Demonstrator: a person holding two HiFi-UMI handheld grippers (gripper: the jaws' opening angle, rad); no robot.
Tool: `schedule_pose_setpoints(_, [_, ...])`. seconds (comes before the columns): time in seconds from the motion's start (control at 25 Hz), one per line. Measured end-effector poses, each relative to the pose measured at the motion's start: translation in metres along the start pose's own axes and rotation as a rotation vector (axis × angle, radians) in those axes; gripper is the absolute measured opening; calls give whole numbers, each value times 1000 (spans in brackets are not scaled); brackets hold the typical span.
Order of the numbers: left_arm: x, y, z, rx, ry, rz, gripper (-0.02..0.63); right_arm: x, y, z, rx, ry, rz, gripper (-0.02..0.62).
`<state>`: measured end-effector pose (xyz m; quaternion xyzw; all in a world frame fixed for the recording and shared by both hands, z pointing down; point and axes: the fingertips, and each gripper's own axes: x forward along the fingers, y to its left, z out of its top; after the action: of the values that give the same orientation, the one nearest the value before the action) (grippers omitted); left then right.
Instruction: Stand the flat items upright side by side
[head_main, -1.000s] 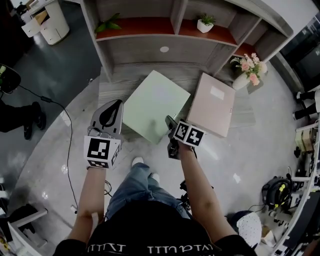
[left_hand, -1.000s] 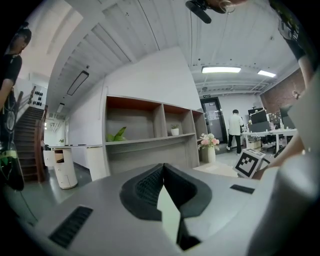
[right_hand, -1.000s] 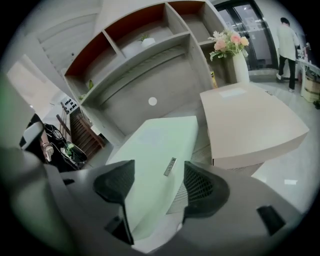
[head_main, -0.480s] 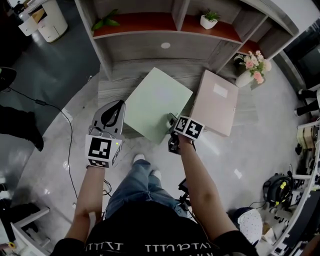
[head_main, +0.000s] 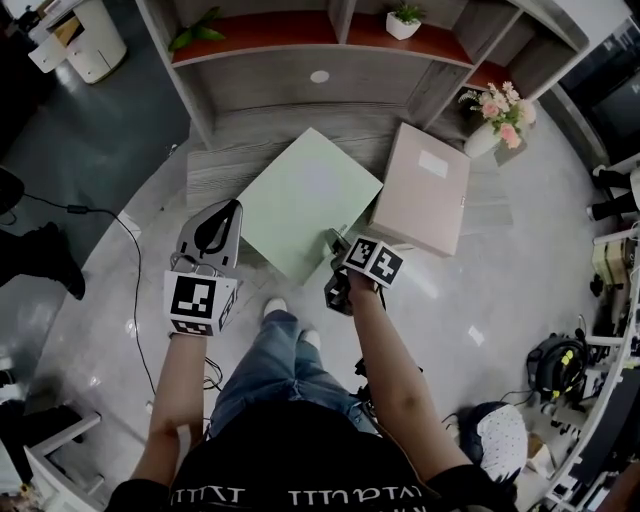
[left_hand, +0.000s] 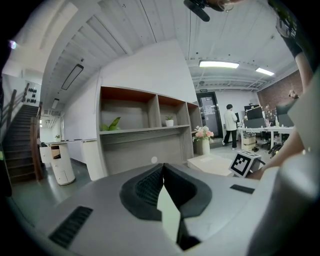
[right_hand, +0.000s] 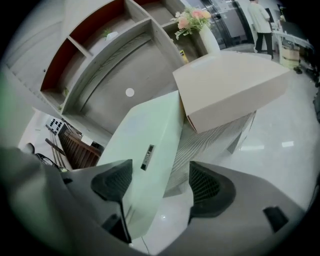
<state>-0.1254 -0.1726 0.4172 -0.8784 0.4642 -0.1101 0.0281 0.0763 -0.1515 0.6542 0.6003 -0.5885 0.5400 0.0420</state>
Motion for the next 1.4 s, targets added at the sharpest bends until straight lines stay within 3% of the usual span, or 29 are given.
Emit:
schedule_pose_setpoints(0.4, [-15, -13, -17, -24, 26, 22, 14, -3, 8, -49, 147, 161, 187, 348])
schedule_pose_setpoints(0.72, [-21, -14, -27, -32, 49, 38, 14, 4, 46, -96, 81, 308, 295, 348])
schedule_pose_setpoints(0.88, [-21, -11, -29, -34, 53, 46, 14, 6, 53, -93, 97, 257, 343, 350])
schedule_pose_setpoints(1.04, [-23, -10, -32, -29, 60, 49, 14, 15, 46, -71, 263, 174, 401, 361])
schedule_pose_setpoints(1.4, [-26, -11, -49, -38, 94, 59, 14, 29, 37, -68, 440, 218, 416, 370])
